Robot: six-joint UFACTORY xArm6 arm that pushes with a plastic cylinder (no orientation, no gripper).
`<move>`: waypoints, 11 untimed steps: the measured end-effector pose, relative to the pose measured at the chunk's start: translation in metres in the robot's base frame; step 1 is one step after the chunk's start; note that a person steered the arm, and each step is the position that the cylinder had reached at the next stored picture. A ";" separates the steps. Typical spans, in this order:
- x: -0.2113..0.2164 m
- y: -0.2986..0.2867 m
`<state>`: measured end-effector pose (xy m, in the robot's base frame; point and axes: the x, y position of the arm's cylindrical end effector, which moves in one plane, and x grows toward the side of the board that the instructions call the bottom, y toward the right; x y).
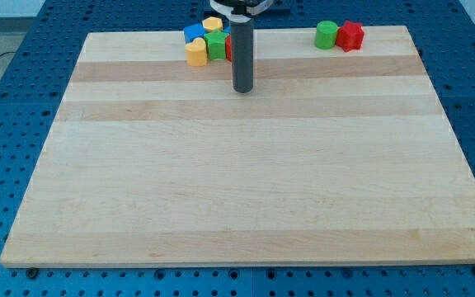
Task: Separate the red star and green circle
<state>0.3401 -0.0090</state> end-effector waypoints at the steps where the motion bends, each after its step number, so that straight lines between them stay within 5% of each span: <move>1: -0.005 -0.001; 3: 0.012 0.159; 5: -0.041 0.290; 8: -0.136 0.277; 9: -0.146 0.231; 11: -0.067 0.125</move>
